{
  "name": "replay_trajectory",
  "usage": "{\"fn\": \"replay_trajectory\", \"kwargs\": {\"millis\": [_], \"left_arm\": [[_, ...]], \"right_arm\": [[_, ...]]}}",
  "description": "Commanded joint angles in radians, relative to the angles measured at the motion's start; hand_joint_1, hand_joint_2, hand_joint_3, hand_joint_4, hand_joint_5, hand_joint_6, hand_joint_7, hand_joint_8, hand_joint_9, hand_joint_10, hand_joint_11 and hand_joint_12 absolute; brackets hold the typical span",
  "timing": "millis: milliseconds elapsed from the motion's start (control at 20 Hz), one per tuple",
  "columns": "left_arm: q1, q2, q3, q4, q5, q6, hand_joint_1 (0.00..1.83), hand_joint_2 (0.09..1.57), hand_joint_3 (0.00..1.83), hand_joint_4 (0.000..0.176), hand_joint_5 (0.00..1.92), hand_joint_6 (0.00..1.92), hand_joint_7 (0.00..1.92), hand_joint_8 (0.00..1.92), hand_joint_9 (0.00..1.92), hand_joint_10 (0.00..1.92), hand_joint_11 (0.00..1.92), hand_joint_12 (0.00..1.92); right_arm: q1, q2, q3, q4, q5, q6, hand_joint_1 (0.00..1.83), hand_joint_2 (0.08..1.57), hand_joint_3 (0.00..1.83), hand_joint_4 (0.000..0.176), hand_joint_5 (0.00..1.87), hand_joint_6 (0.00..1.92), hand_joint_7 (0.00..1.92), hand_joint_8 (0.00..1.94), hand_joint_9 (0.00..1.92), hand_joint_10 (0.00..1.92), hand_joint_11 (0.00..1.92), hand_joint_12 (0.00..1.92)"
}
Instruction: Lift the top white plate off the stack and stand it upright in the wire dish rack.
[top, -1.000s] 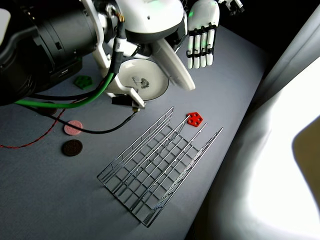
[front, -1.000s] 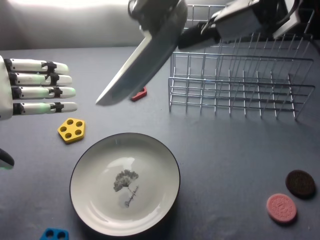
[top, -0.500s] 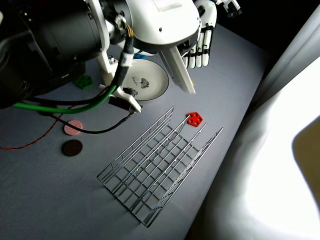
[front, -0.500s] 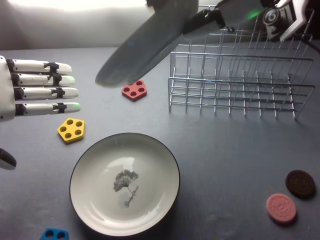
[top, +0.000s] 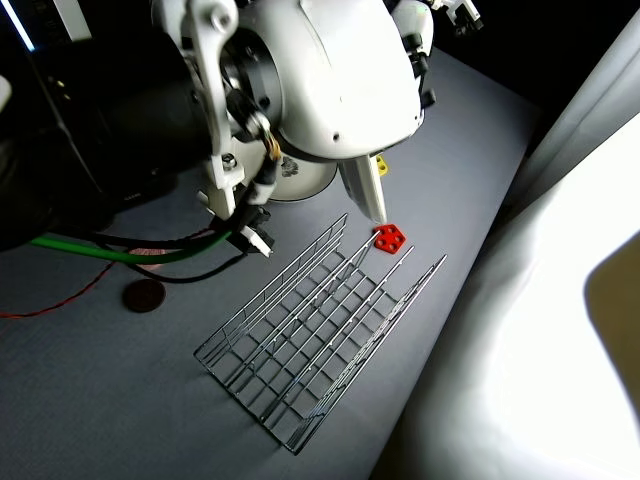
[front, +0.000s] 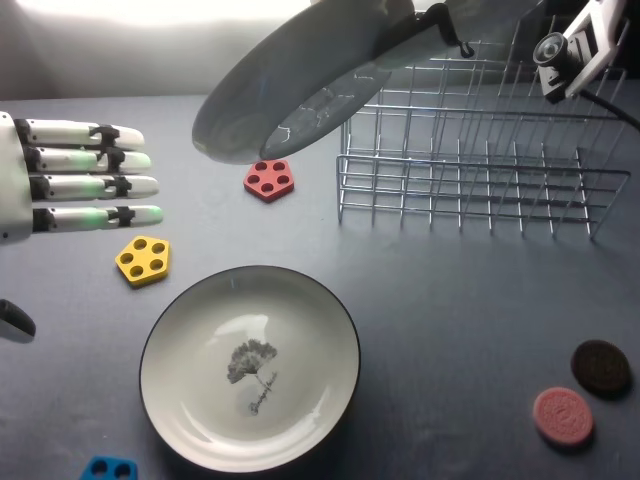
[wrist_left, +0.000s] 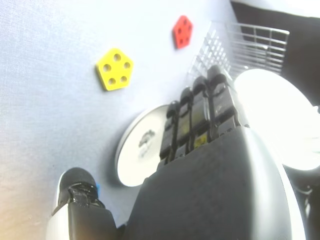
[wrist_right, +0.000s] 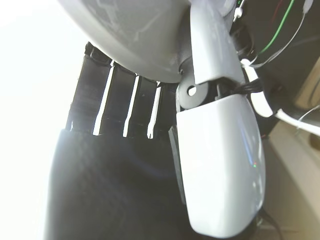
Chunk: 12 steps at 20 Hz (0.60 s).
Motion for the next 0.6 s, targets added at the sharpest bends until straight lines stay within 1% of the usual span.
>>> {"fn": "replay_trajectory", "kwargs": {"millis": [0,150,200,350,400,450,550], "left_arm": [[-0.024,0.004,-0.003,-0.060,-0.062,0.003,0.19,0.96,0.00,0.000,0.09,0.01,0.10,0.01,0.09,0.01,0.00,0.23],[-0.026,0.003,-0.005,-0.060,-0.060,0.002,0.18,0.95,0.00,0.000,0.10,0.01,0.10,0.01,0.10,0.01,0.01,0.24],[-0.026,0.004,-0.008,-0.057,-0.060,0.002,0.21,0.95,0.00,0.000,0.11,0.01,0.12,0.01,0.11,0.01,0.02,0.25],[-0.026,0.004,-0.012,-0.054,-0.059,0.002,0.20,0.96,0.00,0.000,0.10,0.00,0.10,0.00,0.09,0.00,0.00,0.26],[-0.026,0.004,-0.013,-0.054,-0.059,0.002,0.19,0.96,0.00,0.000,0.08,0.00,0.08,0.00,0.07,0.00,0.00,0.21],[-0.027,0.007,-0.018,-0.052,-0.059,0.002,0.17,0.96,0.00,0.000,0.09,0.00,0.07,0.00,0.05,0.00,0.00,0.20],[-0.034,0.008,-0.019,-0.047,-0.062,0.002,0.17,0.96,0.00,0.000,0.10,0.00,0.07,0.00,0.06,0.00,0.00,0.20]], "right_arm": [[0.014,0.012,-0.001,0.090,0.068,0.017,1.48,1.12,0.00,0.000,0.80,1.26,0.86,0.94,0.90,1.01,0.95,1.39],[0.014,0.012,0.000,0.097,0.069,0.018,1.48,1.12,0.00,0.000,0.82,1.25,0.89,0.92,0.89,1.01,0.93,1.41],[0.014,0.011,0.000,0.103,0.069,0.022,1.49,1.12,0.00,0.000,0.83,1.23,0.89,0.92,0.91,0.98,0.94,1.40],[0.014,0.011,0.003,0.130,0.059,0.023,1.49,1.11,0.00,0.000,0.84,1.22,0.91,0.91,0.90,0.98,0.93,1.40],[0.014,0.011,0.005,0.137,0.051,0.022,1.48,1.12,0.00,0.000,0.81,1.27,0.88,0.95,0.88,1.01,0.93,1.40],[0.012,0.011,0.010,0.147,0.044,0.013,1.48,1.13,0.00,0.000,0.79,1.28,0.88,0.94,0.88,1.02,0.93,1.40],[0.011,0.011,0.022,0.152,0.043,-0.004,1.48,1.13,0.00,0.000,0.82,1.26,0.89,0.92,0.85,1.06,0.91,1.43]]}}
